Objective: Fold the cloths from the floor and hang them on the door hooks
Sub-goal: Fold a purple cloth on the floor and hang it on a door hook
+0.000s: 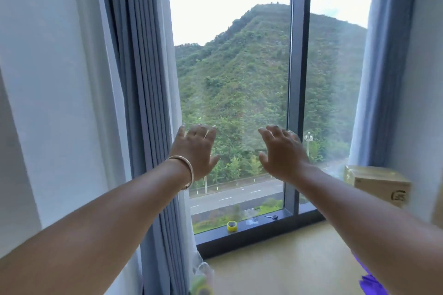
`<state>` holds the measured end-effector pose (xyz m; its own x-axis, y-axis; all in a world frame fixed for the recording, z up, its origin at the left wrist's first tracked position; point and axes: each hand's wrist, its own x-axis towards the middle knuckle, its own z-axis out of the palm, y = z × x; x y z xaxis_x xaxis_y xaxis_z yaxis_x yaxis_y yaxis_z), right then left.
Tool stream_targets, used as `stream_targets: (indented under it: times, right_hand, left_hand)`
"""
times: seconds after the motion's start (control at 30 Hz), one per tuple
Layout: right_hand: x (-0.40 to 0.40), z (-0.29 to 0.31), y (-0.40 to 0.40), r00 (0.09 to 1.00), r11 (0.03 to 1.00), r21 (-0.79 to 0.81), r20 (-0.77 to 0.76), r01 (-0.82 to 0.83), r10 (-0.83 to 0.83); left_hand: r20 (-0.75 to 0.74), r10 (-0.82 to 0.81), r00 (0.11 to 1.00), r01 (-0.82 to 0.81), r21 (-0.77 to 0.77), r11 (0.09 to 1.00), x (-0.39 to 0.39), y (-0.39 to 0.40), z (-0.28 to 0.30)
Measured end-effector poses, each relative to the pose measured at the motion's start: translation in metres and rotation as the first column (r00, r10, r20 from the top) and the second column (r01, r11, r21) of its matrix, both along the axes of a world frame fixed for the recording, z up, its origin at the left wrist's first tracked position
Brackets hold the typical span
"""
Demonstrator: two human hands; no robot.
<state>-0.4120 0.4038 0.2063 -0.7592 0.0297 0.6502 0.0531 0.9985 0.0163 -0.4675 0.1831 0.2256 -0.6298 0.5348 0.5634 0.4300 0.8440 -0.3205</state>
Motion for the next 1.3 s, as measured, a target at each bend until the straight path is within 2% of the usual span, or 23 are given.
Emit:
stream_targets:
  times: [0.2, 0.4, 0.6, 0.8, 1.0, 1.3]
  right_hand:
    - [0.063, -0.009, 0.129, 0.977, 0.977, -0.008, 0.007, 0.211, -0.211]
    - [0.15, -0.014, 0.23, 0.903, 0.903, 0.0, 0.01, 0.429, -0.429]
    - [0.248, -0.021, 0.294, 0.765, 0.766, 0.036, 0.031, 0.642, -0.643]
    - [0.335, -0.03, 0.33, 0.596, 0.6, 0.044, 0.075, 0.799, -0.8]
    - [0.391, -0.043, 0.358, 0.451, 0.459, 0.039, 0.131, 0.887, -0.883]
    - [0.43, -0.052, 0.423, 0.283, 0.297, 0.052, 0.184, 0.954, -0.941]
  left_hand:
    - [0.015, -0.207, 0.978, 0.207, -0.002, 0.978, 0.014, 0.139, -0.008]
    - [0.006, -0.428, 0.904, 0.428, 0.002, 0.904, 0.051, 0.268, -0.017]
    - [0.0, -0.615, 0.788, 0.615, -0.002, 0.788, 0.112, 0.373, -0.026]
    - [0.017, -0.78, 0.626, 0.78, 0.008, 0.626, 0.174, 0.445, -0.038]
    - [0.036, -0.864, 0.502, 0.864, 0.017, 0.503, 0.213, 0.508, -0.057]
    - [0.067, -0.924, 0.375, 0.926, 0.009, 0.377, 0.239, 0.621, -0.074]
